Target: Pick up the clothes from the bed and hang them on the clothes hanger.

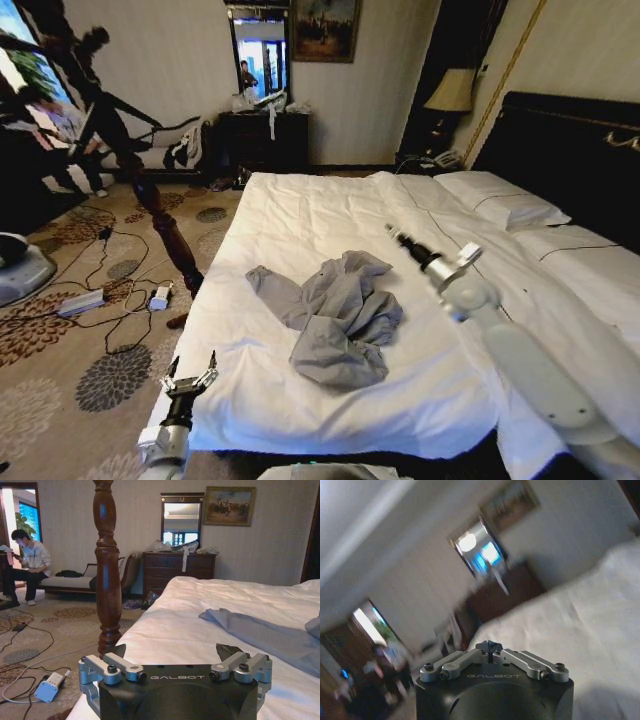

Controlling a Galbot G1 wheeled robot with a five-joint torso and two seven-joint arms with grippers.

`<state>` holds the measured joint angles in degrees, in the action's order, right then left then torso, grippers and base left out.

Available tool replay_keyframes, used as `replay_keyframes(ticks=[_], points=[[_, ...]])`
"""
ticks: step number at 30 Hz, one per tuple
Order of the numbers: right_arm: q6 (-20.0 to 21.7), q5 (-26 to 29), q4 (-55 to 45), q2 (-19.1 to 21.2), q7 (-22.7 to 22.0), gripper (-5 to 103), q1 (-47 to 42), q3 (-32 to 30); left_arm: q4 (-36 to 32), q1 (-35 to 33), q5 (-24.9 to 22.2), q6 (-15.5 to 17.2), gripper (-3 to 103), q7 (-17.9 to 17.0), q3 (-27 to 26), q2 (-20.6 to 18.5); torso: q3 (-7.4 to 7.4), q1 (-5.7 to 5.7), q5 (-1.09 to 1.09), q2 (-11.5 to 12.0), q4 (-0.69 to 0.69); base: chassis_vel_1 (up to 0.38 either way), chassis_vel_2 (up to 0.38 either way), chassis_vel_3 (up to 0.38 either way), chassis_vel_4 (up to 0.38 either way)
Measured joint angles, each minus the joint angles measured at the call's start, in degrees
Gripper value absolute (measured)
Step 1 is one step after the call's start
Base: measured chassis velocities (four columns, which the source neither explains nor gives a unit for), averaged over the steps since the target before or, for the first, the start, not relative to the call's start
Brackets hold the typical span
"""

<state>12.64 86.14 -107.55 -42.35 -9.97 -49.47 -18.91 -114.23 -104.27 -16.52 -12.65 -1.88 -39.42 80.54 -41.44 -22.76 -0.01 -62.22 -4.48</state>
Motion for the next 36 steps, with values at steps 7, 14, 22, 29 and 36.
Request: replay_keyframes(ticks=[7,14,22,29,36], points=[[5.2,-4.6,1.3,-6.0,-7.5,12,-2.7,5.3,0.0,-0.6,-0.4,0.0,100,0.0,-0.5,-1.1,0.00,0.00,0.01,0.0,0.03,0.000,0.000,0.000,0.000],[7.3,-7.6,10.7,-11.4,-7.7,38,2.4,10.5,0.6,-0.9,-0.9,0.1,100,-0.1,-1.3,-1.6,-0.01,-0.01,0.01,0.0,0.03,0.000,0.000,0.000,0.000],[10.1,-11.6,16.6,-13.4,-14.5,71,7.4,13.9,1.5,0.0,-1.3,0.2,100,-0.3,-1.6,-1.3,-0.01,0.00,0.01,0.0,0.02,0.000,0.000,0.000,0.000],[11.1,-12.7,17.3,-13.4,-15.1,94,9.0,15.5,2.4,1.2,-1.0,0.3,100,-0.3,-1.0,-0.4,-0.01,0.00,0.00,0.0,0.02,0.000,0.000,0.000,0.000],[14.2,-13.0,18.2,-14.1,-16.9,100,10.7,18.3,3.0,1.9,-0.3,0.4,100,-0.3,-0.5,0.2,-0.01,0.00,0.01,0.0,0.02,0.000,0.000,0.000,0.000]])
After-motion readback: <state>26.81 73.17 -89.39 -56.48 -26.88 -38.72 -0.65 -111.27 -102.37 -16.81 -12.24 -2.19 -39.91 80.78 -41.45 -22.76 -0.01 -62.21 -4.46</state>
